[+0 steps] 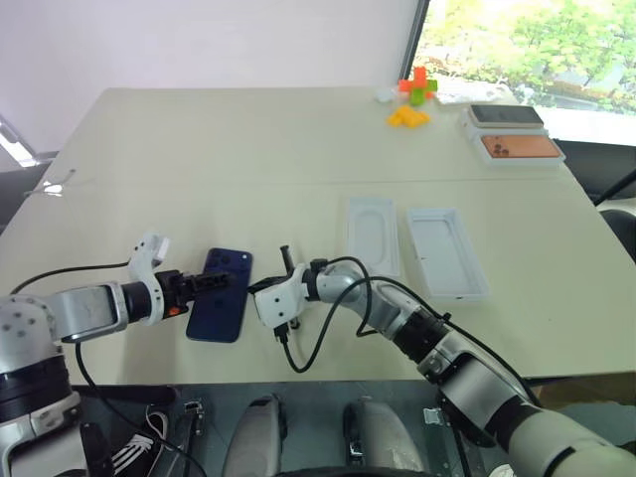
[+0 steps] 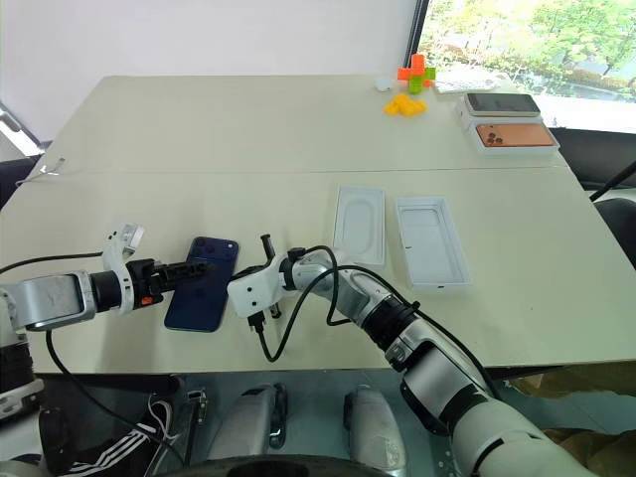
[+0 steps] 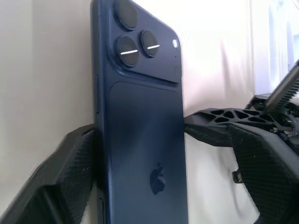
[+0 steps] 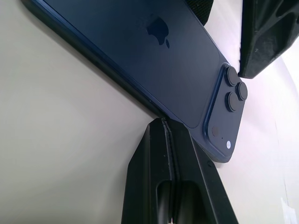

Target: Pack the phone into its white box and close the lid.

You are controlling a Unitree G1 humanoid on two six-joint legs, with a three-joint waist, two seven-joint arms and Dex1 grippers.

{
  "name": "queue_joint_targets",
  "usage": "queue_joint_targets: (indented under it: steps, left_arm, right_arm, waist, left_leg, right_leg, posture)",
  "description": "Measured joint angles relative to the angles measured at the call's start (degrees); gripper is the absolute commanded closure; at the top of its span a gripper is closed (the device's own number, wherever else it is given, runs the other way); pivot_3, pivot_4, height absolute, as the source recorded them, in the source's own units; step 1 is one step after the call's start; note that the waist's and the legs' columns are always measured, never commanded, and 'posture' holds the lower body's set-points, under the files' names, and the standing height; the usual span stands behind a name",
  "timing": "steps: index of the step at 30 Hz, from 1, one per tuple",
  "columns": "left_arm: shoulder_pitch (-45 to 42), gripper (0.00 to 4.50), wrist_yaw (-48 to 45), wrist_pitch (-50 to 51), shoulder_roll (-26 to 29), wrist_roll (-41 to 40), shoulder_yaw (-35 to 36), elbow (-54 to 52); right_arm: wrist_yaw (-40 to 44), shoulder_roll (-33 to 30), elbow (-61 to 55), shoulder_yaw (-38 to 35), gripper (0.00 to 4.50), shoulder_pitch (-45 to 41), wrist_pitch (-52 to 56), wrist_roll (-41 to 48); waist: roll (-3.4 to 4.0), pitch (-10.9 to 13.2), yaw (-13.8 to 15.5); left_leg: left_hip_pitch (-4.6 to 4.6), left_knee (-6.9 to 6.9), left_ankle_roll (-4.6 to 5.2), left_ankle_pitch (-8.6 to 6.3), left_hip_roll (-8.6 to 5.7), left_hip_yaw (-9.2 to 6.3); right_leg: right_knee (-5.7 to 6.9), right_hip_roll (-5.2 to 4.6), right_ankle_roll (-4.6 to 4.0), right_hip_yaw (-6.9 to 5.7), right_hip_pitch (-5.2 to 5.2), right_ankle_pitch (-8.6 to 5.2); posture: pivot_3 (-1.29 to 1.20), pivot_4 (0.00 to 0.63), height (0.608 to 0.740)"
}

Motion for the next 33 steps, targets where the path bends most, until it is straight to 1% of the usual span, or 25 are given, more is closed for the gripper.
queue_joint_targets:
  steps: [1,4,6,7,18,21,24,27,29,30,33]
  left_arm:
    - [0.08,1.75,0.14,-0.01,-0.15,0.0,-0.03,0.34]
    - [0.55,3.27,0.05,0.07,-0.27,-0.12,-1.19,0.36]
    - [0.53,4.18,-1.03,0.16,-0.54,-1.82,-1.27,0.21]
    - [0.52,4.49,-1.22,0.13,-0.71,-2.74,-0.71,0.43]
    - [0.72,4.49,-1.6,0.12,-0.16,-2.94,-1.34,0.36]
    - [0.5,4.49,-1.7,0.13,-0.14,-3.14,-1.23,0.91]
    - [0.56,4.49,-1.82,0.13,-0.13,-4.25,-0.87,2.58]
    - [1.84,4.49,-2.54,-0.04,0.32,-6.65,0.6,4.99]
    - [2.09,4.5,-2.99,-0.57,0.89,-8.17,0.79,6.39]
    - [2.31,4.5,-3.19,-0.76,1.15,-8.93,0.8,7.02]
    - [3.24,4.5,-4.76,-1.38,1.87,-11.09,0.76,8.55]
  right_arm:
    - [0.06,0.0,-0.02,0.0,4.5,0.0,0.01,0.14]
    - [0.14,0.02,-0.18,-0.01,4.5,0.0,0.05,0.38]
    - [0.15,-0.02,-0.19,-0.05,4.5,0.0,0.06,0.41]
    - [0.17,-0.23,-0.2,-0.24,4.5,0.0,0.04,0.41]
    - [0.4,-0.79,-0.24,-0.5,4.5,-0.01,0.01,0.52]
    - [1.56,-1.49,-0.77,-1.06,4.5,0.0,0.49,1.66]
    - [5.89,-3.16,-6.19,-4.78,4.5,1.81,5.3,7.92]
    - [11.43,-4.97,-17.42,-11.79,4.5,4.94,15.18,19.02]
    - [13.85,-6.12,-23.65,-15.86,3.94,5.54,22.78,25.16]
    - [14.59,-6.2,-26.25,-17.7,3.6,5.9,27.05,28.19]
    - [15.48,-6.63,-33.4,-22.25,2.07,7.03,39.52,37.1]
  waist:
    - [0.0,0.0,0.0]
    - [-0.06,0.03,-0.05]
    - [-0.09,0.02,-0.13]
    - [-0.08,0.02,-0.18]
    - [-0.08,0.02,-0.33]
    - [-0.08,0.03,-0.3]
    - [-0.11,0.05,-0.1]
    - [-0.12,0.05,-0.12]
    - [-0.13,0.04,-0.08]
    - [-0.13,0.05,-0.1]
    - [-0.12,0.05,-0.12]
  left_leg:
    - [-0.01,-0.01,0.0,0.0,0.0,0.0]
    - [-0.11,-0.04,0.0,0.0,0.0,0.0]
    - [-0.11,-0.09,-0.01,0.0,0.0,0.0]
    - [-0.06,-0.15,-0.01,0.0,0.0,0.01]
    - [-0.02,-0.29,-0.01,0.0,0.01,0.02]
    - [-0.04,-0.34,-0.01,0.0,0.0,0.03]
    - [-0.16,-0.43,-0.01,0.0,0.0,0.02]
    - [-0.56,-0.55,-0.03,0.01,0.01,0.01]
    - [-1.0,-0.57,-0.13,0.08,0.01,-0.01]
    - [-1.0,-0.64,-0.15,0.09,0.01,-0.01]
    - [-1.03,-0.81,-0.18,0.11,0.02,-0.01]
  right_leg:
    - [-0.01,0.0,0.0,0.0,0.0,0.0]
    - [-0.05,0.0,0.04,0.0,-0.07,0.02]
    - [-0.08,0.0,0.07,0.0,-0.07,0.03]
    - [-0.09,0.0,0.07,0.0,-0.05,0.03]
    - [-0.14,0.02,0.1,0.0,-0.08,0.04]
    - [-0.24,0.02,0.12,0.0,-0.07,0.06]
    - [-0.38,0.01,0.21,-0.02,-0.12,0.1]
    - [-0.45,0.01,0.27,-0.03,-0.51,0.14]
    - [-0.36,0.01,0.29,-0.03,-1.07,0.17]
    - [-0.35,0.01,0.29,-0.03,-1.12,0.17]
    - [-0.36,0.01,0.27,-0.03,-1.22,0.15]
  posture:
    - [0.0,0.15,0.739]
    - [0.0,0.15,0.739]
    - [0.0,0.15,0.739]
    - [0.0,0.15,0.739]
    - [0.0,0.15,0.739]
    - [0.0,0.15,0.739]
    - [0.0,0.15,0.739]
    - [0.0,0.15,0.739]
    - [0.0,0.15,0.739]
    - [0.0,0.15,0.739]
    - [0.0,0.15,0.739]
